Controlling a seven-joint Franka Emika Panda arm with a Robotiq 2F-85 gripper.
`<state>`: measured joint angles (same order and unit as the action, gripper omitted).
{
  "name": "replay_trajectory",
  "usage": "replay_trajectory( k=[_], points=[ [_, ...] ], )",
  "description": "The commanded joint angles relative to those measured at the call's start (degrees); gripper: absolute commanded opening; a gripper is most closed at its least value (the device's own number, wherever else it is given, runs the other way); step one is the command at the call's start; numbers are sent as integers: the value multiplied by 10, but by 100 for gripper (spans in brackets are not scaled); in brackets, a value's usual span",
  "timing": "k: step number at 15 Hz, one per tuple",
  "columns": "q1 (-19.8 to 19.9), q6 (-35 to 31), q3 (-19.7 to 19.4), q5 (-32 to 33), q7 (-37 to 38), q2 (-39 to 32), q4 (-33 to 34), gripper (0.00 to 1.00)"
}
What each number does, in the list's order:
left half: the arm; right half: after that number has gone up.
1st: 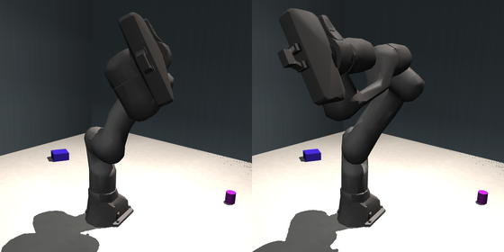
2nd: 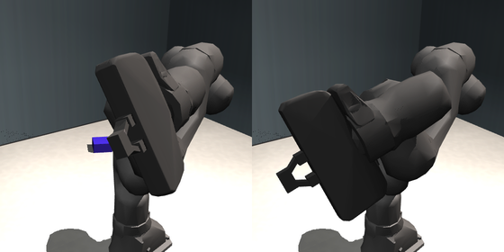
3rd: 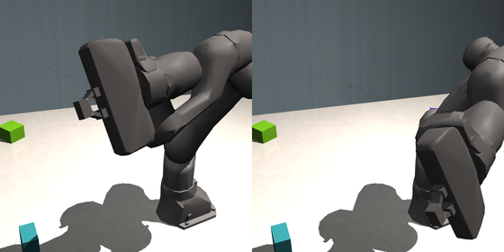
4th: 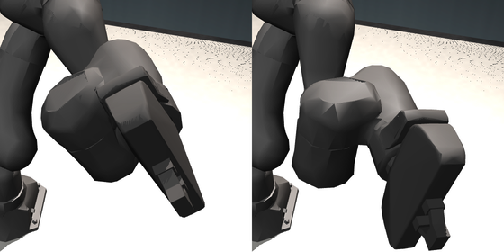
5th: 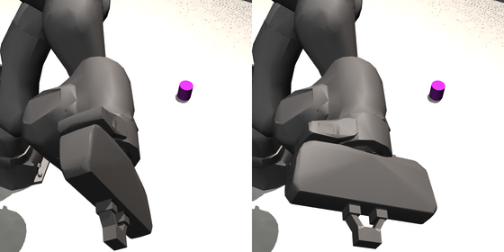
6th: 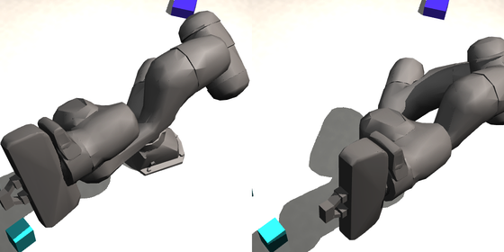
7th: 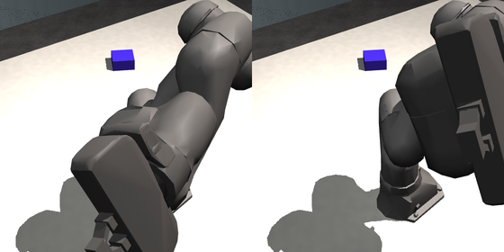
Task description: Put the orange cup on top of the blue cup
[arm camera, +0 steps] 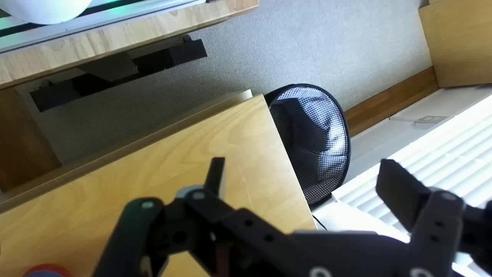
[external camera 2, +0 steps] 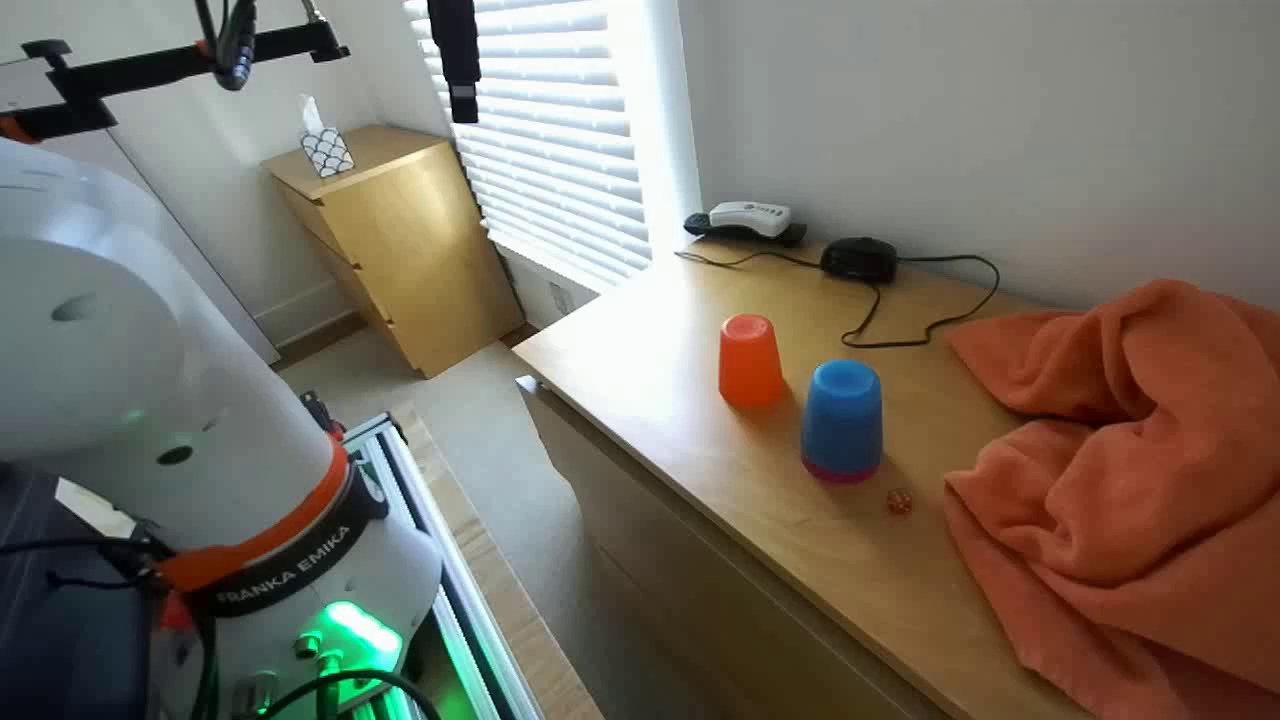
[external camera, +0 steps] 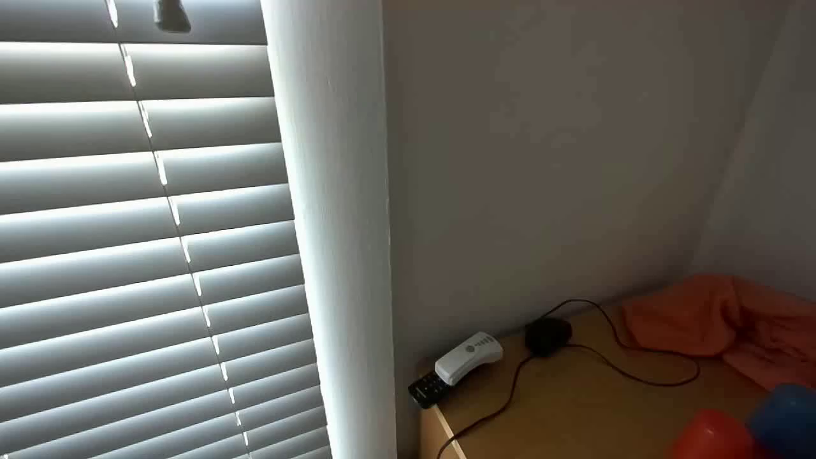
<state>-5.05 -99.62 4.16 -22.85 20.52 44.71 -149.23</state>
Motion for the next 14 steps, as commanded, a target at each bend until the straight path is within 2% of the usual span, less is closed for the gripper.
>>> replay_trajectory(
  k=[1,10,14],
  points=[
    [16,5,12,-8,-8,0,2,100],
    [16,5,12,-8,-8,0,2,100],
    [47,-30,1,-7,-12,-24,-20,100]
  ],
)
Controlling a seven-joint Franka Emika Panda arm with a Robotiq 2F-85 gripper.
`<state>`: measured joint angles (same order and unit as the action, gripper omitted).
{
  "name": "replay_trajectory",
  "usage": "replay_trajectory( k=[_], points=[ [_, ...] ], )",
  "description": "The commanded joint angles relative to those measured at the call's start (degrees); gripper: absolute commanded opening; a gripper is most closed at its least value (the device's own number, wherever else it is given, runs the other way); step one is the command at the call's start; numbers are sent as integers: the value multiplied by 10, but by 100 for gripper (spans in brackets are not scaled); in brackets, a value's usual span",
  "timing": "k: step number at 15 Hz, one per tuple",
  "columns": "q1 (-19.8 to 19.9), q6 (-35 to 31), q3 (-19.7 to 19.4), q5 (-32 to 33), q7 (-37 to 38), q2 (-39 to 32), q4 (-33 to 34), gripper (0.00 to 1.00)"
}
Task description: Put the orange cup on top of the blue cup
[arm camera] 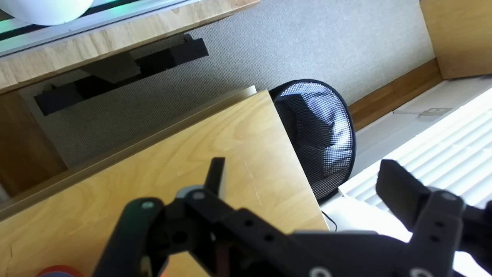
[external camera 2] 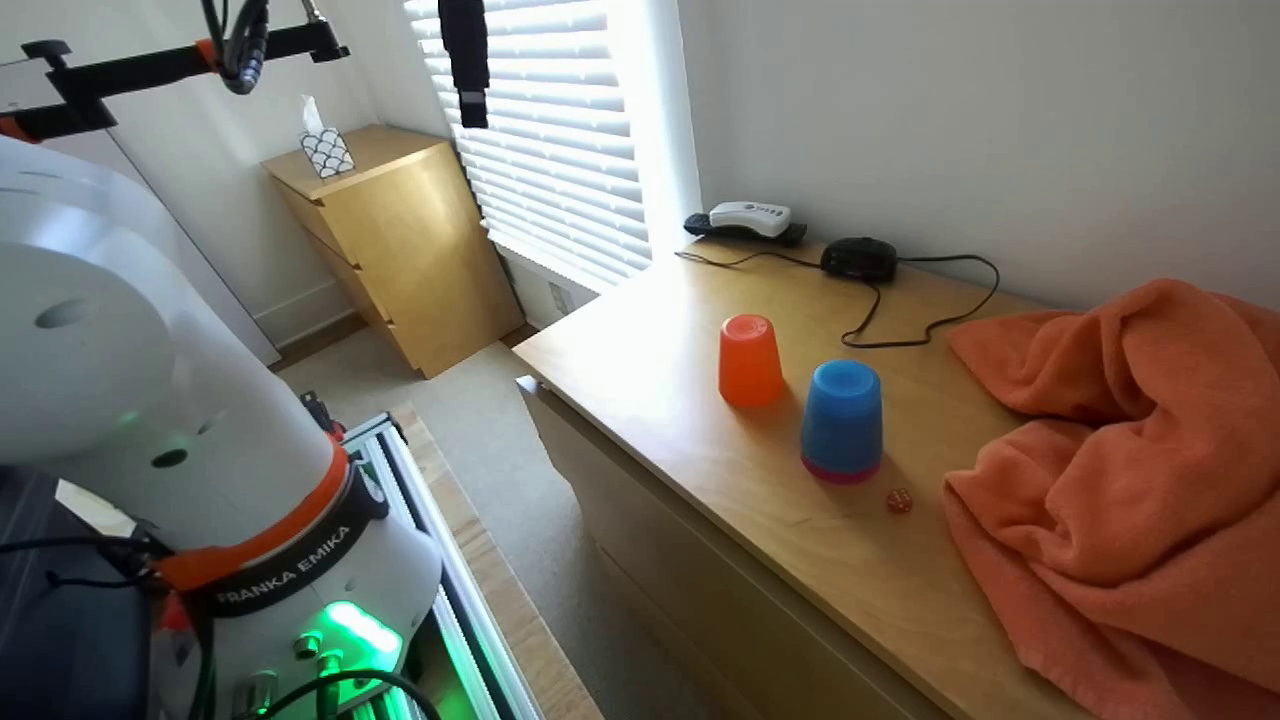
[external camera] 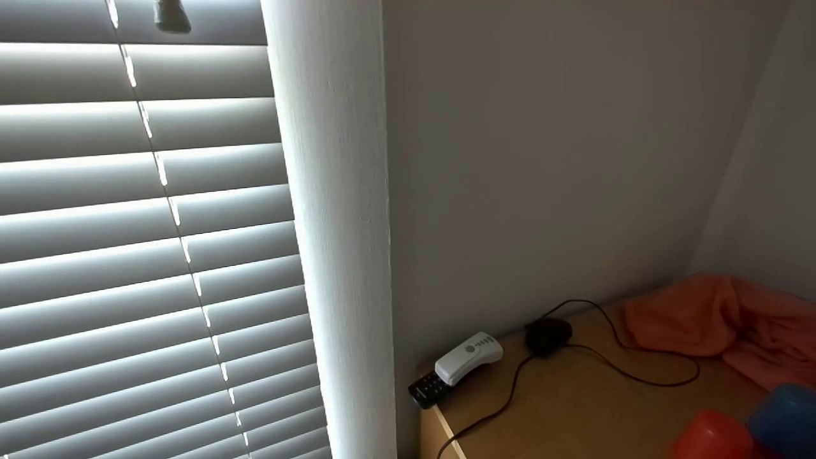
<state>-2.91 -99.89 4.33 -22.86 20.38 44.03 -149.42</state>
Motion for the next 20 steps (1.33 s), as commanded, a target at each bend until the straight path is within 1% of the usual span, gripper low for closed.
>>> replay_trajectory(
  k=[1,2,5,6,7,11,12,13,15,18,20],
  points=[
    [35,-49,-1,-6,-9,-23,-26,100],
    [44,-71,1,-3,-6,-29,-35,100],
    [68,-175,-3,-5,5,-58,-67,100],
    [68,-174,-14,-21,16,-71,-67,100],
    [59,-156,-7,0,4,-55,-57,100],
    [66,-169,-16,-5,9,-78,-62,100],
    [79,-176,-11,3,32,-93,-57,100],
    [97,-164,-12,16,63,-128,-42,100],
    [119,-190,-6,37,104,-156,-36,100],
    [136,-218,0,76,148,-217,-11,100],
    [136,-229,-2,99,174,-261,10,100]
  ],
)
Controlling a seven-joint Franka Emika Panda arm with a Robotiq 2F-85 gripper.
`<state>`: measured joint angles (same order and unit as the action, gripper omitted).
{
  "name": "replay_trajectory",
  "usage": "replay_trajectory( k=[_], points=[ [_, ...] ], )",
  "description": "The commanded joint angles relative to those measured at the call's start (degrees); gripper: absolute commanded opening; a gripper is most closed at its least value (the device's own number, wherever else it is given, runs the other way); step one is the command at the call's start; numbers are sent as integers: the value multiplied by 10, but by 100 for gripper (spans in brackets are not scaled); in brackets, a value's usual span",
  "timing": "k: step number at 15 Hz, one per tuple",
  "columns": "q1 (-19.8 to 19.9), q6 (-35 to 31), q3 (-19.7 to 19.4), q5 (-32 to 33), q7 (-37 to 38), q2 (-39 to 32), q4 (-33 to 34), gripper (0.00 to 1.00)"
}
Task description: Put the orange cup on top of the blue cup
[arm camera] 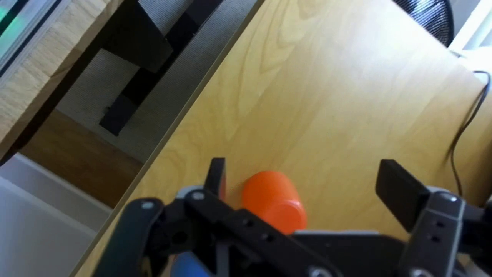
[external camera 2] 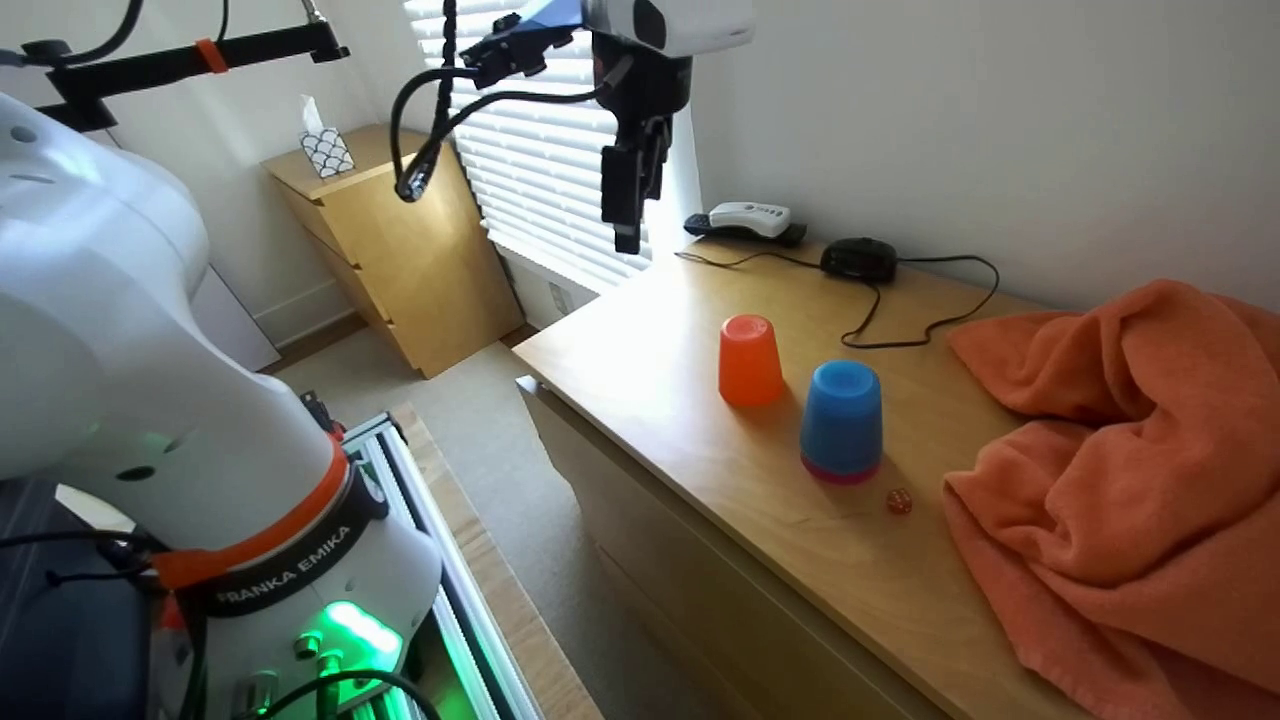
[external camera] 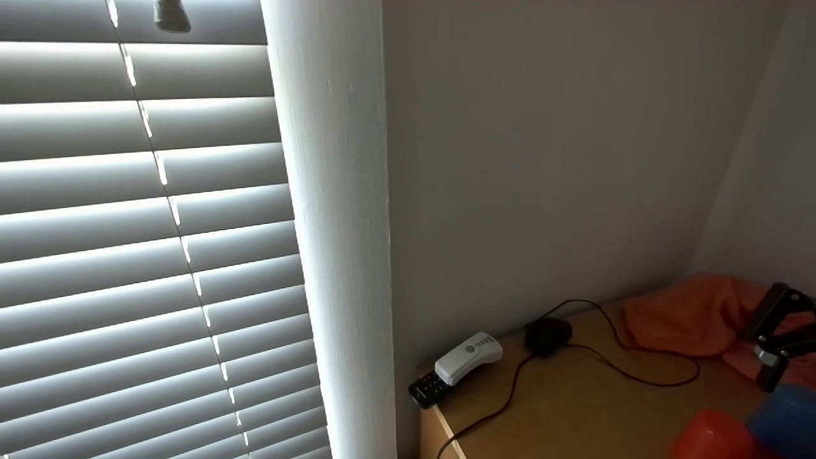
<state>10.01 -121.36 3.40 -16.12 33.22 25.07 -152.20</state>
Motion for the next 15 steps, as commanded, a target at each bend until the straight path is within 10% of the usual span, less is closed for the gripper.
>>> replay_trajectory(
  k=[1,15],
  points=[
    [4,-26,7,34,66,-90,44,100],
    [-21,-44,-51,79,130,-255,110,100]
  ],
)
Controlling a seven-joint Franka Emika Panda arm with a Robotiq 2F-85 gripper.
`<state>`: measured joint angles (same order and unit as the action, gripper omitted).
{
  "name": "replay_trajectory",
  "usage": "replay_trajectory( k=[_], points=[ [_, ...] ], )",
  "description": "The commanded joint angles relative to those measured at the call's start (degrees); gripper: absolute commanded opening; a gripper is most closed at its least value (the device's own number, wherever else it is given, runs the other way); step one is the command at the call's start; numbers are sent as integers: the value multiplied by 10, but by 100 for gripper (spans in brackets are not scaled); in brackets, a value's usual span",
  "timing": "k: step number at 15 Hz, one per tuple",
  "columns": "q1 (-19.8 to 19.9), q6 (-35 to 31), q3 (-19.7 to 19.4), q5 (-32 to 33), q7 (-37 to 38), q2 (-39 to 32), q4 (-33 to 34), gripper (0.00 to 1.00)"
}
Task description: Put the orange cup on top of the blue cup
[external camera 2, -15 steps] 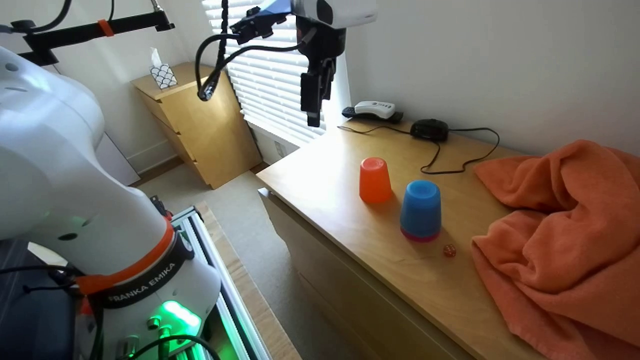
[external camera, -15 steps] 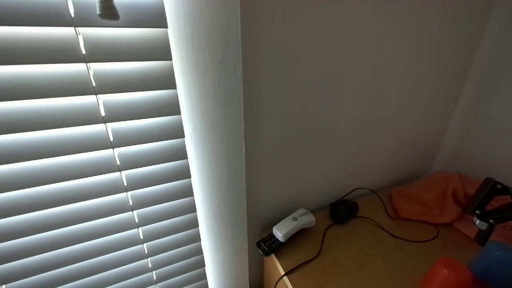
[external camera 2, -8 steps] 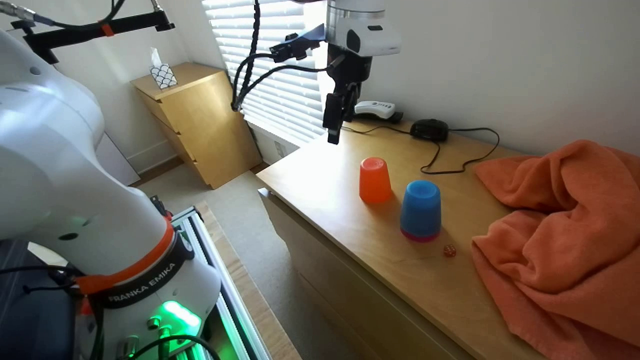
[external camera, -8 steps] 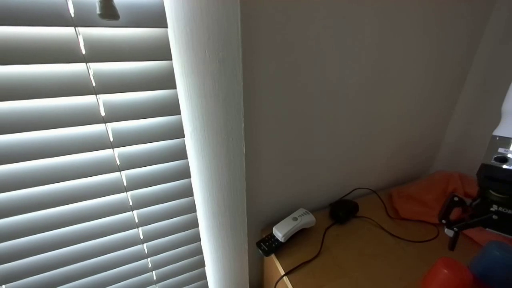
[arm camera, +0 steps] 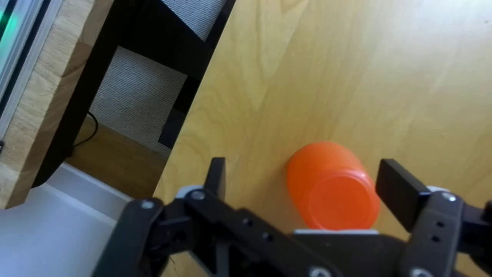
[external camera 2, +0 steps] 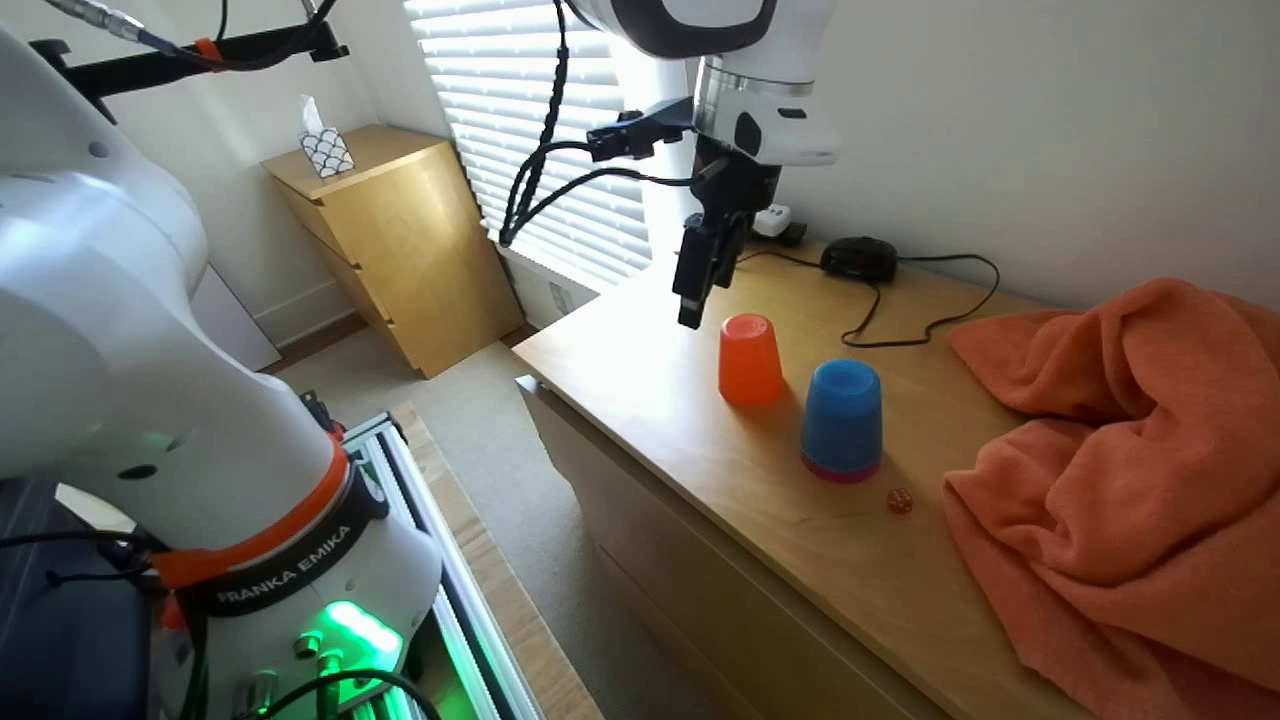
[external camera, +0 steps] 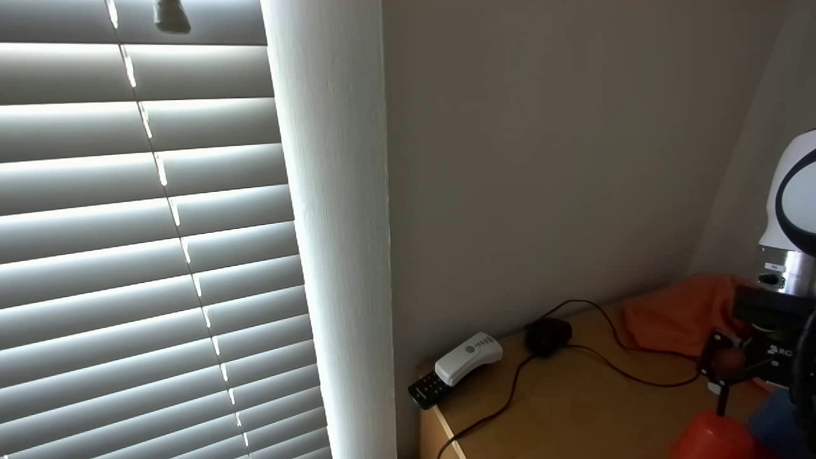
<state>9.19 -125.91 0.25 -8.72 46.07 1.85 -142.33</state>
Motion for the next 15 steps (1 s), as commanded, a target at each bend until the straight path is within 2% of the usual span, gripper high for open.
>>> replay_trajectory(
  k=[1,7,10,15],
  points=[
    [-14,-1,-23,2,-3,-29,13,100],
    [-18,-8,-39,-34,-54,-70,31,100],
    [-19,-13,-41,-76,-92,-85,42,100],
    [-20,-19,-47,-91,-108,-108,59,100]
  ],
)
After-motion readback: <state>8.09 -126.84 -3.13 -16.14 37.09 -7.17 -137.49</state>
